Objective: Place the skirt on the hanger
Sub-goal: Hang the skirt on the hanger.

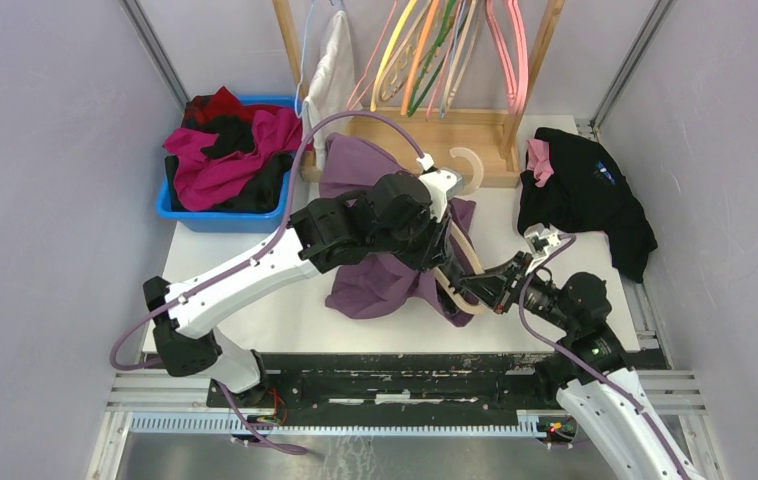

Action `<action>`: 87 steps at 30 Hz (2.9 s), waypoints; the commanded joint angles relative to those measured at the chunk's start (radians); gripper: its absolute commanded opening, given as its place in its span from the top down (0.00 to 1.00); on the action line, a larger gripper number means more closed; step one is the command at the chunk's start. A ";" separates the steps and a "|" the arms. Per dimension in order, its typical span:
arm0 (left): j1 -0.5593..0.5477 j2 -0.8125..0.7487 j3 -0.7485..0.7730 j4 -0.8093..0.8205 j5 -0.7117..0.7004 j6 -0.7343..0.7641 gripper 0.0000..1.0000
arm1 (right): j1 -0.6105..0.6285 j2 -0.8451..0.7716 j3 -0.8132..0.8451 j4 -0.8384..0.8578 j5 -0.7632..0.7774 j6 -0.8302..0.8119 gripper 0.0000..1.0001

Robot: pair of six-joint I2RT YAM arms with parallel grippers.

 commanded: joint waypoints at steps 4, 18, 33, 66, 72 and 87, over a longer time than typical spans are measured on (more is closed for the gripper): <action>-0.037 -0.085 -0.038 0.132 0.112 -0.078 0.68 | 0.033 0.003 -0.049 0.501 0.062 0.058 0.99; -0.044 -0.189 -0.127 0.243 0.225 -0.134 0.37 | 0.043 -0.027 -0.086 0.761 0.078 0.115 0.99; -0.058 -0.312 0.058 0.155 -0.133 -0.107 0.31 | 0.045 0.084 -0.113 1.007 0.072 0.167 0.99; -0.059 -0.095 0.621 -0.310 -0.237 0.266 0.01 | 0.098 0.507 0.085 1.472 -0.380 0.481 0.99; -0.058 -0.115 0.620 -0.290 -0.159 0.263 0.01 | 0.114 0.547 0.098 1.539 -0.415 0.540 0.99; -0.059 -0.227 0.355 -0.262 -0.006 0.228 0.04 | 0.120 0.547 0.139 1.538 -0.490 0.592 0.99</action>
